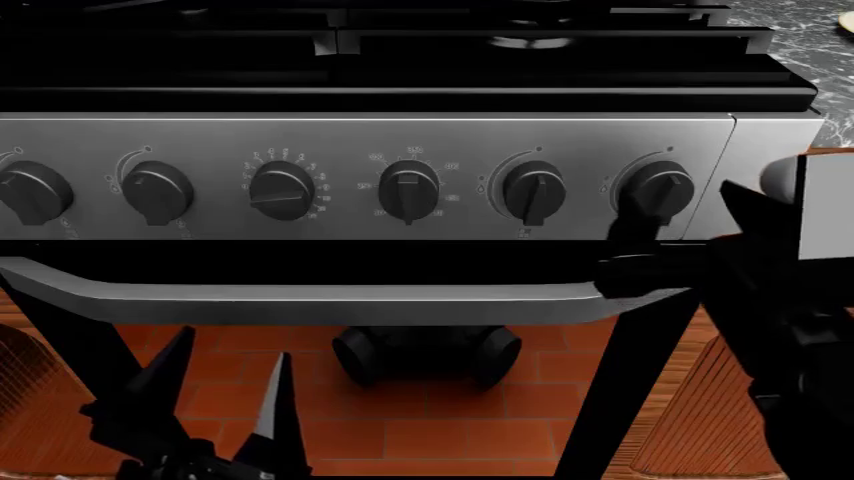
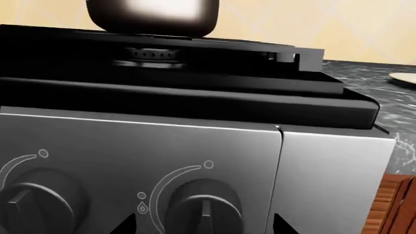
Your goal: Frozen meat rests on a plate on the counter. Retrieve the meat and place it in a pot on a burner. Then turn the burner on.
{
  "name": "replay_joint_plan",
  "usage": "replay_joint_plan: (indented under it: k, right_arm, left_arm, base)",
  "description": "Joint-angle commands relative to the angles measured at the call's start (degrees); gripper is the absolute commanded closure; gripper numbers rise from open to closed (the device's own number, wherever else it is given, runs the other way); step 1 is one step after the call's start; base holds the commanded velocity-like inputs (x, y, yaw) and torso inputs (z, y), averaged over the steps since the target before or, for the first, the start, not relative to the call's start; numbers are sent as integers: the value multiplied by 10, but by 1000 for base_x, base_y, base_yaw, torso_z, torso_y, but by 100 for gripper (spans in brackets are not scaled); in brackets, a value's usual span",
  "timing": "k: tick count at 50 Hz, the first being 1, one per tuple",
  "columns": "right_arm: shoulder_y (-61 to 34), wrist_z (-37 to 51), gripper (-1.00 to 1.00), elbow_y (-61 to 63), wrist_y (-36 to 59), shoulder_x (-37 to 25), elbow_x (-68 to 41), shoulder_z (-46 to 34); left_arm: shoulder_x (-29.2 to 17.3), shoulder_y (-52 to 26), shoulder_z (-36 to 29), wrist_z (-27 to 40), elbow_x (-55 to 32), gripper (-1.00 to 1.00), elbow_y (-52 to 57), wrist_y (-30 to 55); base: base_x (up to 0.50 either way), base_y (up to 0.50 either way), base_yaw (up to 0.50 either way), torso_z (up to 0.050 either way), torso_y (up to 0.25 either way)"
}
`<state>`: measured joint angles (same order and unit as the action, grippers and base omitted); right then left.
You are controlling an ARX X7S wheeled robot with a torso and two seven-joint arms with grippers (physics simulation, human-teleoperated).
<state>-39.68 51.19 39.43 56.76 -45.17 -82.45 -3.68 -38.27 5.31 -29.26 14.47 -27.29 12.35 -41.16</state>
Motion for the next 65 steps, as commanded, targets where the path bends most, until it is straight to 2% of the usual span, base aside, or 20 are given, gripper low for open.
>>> replay_joint_plan:
  k: [1, 57, 58, 65]
  right_arm:
    - [-3, -12, -100, -19, 3, 6, 17, -17]
    - [-34, -47, -100, -67, -5, 33, 87, -69]
    - [-33, -45, 100, -68, -4, 34, 88, -70]
    - [-29, -32, 100, -58, -3, 30, 75, -64]
  left_arm:
    - [-1, 2, 3, 3, -5, -100, 6, 2]
    - [1, 4, 12, -1, -23, -100, 8, 7]
    - [0, 5, 13, -1, -23, -100, 9, 7]
    - [0, 7, 14, 0, -24, -100, 14, 7]
  base:
    - [0, 0, 0, 0, 0]
    - [0, 0, 0, 0, 0]
    - [0, 0, 0, 0, 0]
    - [0, 0, 0, 0, 0]
